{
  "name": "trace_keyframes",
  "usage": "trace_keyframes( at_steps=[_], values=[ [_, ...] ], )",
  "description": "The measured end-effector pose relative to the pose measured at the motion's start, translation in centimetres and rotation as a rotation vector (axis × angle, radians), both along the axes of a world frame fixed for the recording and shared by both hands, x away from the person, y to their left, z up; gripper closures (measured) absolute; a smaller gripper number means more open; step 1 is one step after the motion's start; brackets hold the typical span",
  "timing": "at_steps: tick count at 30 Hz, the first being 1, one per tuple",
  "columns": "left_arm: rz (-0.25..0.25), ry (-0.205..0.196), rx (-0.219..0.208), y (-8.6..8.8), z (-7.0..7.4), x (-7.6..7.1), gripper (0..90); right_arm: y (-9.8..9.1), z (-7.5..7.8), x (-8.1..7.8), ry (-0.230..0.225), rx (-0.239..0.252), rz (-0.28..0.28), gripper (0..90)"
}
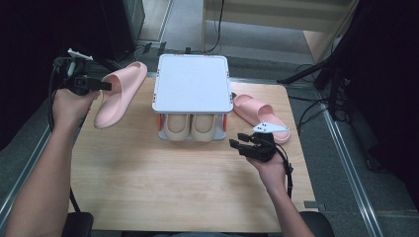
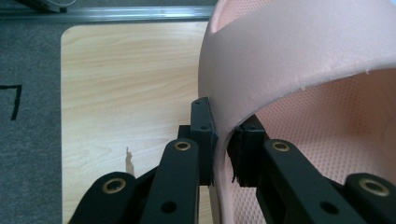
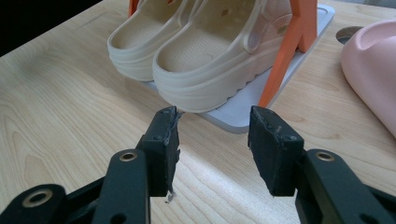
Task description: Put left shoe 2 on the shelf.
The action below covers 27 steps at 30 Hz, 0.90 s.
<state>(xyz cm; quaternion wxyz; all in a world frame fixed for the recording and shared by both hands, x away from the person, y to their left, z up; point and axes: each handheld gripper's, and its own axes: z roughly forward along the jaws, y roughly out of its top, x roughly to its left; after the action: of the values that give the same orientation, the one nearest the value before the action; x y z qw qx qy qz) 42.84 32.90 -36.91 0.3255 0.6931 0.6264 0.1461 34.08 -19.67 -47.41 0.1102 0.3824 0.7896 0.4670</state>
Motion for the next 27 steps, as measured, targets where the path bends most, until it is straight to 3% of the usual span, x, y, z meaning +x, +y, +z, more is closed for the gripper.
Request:
trace_keyframes(
  at_steps=[12,17,24,27],
  values=[
    [-0.035,-0.009,0.025,-3.4,4.5,2.6,81.0,0.1,0.0,0.0,-0.009,-0.001,-0.004,53.7],
    [-0.054,0.003,-0.006,-4.9,5.2,4.2,80.5,0.0,0.0,0.0,-0.008,0.004,-0.002,53.7],
    [-0.069,0.003,0.040,-7.6,6.1,5.7,80.3,0.2,0.0,0.0,-0.011,-0.002,0.005,53.6],
    [-0.070,0.000,0.032,-8.7,6.0,6.3,79.9,0.2,0.0,0.0,-0.012,-0.005,0.006,53.7]
  ],
)
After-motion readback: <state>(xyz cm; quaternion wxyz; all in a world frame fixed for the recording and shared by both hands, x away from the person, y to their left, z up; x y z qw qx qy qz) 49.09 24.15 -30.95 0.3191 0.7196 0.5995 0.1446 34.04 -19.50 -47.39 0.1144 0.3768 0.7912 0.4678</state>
